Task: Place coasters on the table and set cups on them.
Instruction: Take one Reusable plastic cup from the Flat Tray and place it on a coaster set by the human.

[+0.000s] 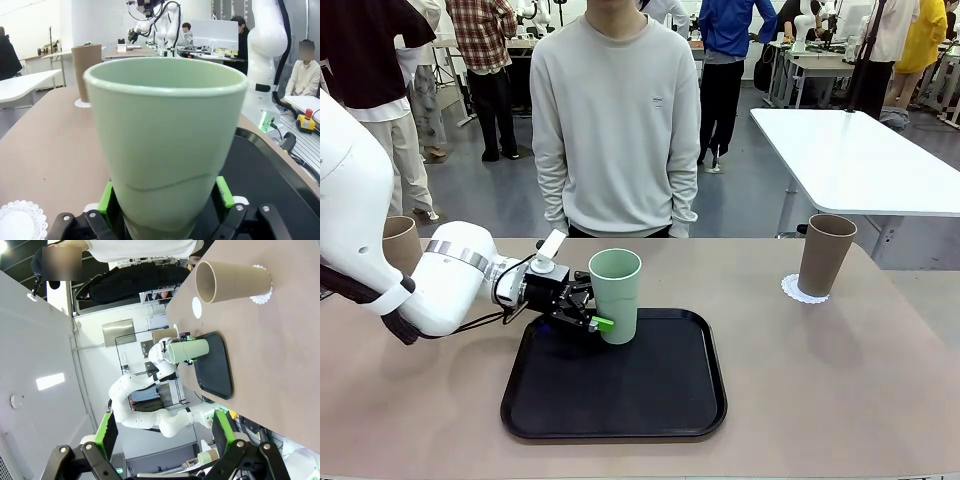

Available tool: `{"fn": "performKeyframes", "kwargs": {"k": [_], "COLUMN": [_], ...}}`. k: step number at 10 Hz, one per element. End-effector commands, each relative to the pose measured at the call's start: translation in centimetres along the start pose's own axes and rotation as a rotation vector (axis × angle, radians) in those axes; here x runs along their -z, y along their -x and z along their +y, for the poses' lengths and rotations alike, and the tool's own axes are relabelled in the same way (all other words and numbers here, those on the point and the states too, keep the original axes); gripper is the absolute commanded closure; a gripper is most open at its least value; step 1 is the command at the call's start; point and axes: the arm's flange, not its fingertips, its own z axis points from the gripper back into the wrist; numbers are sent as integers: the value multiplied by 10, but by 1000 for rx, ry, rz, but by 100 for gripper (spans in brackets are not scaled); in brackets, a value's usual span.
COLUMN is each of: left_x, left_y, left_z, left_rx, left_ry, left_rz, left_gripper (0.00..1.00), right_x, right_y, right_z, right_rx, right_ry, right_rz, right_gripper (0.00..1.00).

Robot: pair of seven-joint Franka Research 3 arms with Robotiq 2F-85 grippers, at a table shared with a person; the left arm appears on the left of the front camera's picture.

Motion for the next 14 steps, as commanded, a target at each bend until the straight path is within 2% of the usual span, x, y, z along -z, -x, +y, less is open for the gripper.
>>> {"fn": "performKeyframes", "kwargs": {"k": [1,2,4,5,6,7,9,10,12,14], "left_x": [4,0,-5,-4,1,5,11,13,12,12], "left_y": [-4,-8,-17,-24,-48,-83,-154,-179,-203,-189], "left_z": [3,0,-3,-10,-23,-39,-67,-75,-88,-74], "left_rx": [11,15,28,4,-73,-97,-130,-100,-59,-84], "left_ry": [12,16,16,11,-21,-20,-65,-83,-72,-40], "left_rz": [-43,-49,-54,-15,14,40,41,43,23,37], "left_gripper": [58,100,100,76,76,76,76,76,76,76], "right_x": [1,1,1,1,1,1,1,1,1,1], "right_y": [0,0,0,0,0,0,0,0,0,0], "right_z": [1,1,1,1,1,1,1,1,1,1], "right_rx": [5,5,5,5,5,5,5,5,5,5], "right_ry": [-16,-16,-16,-16,-16,-16,-16,-16,-16,-16], "right_rz": [-6,-6,-6,-6,-6,-6,-6,-6,-6,-6], "right_gripper": [0,0,0,0,0,0,0,0,0,0]}}
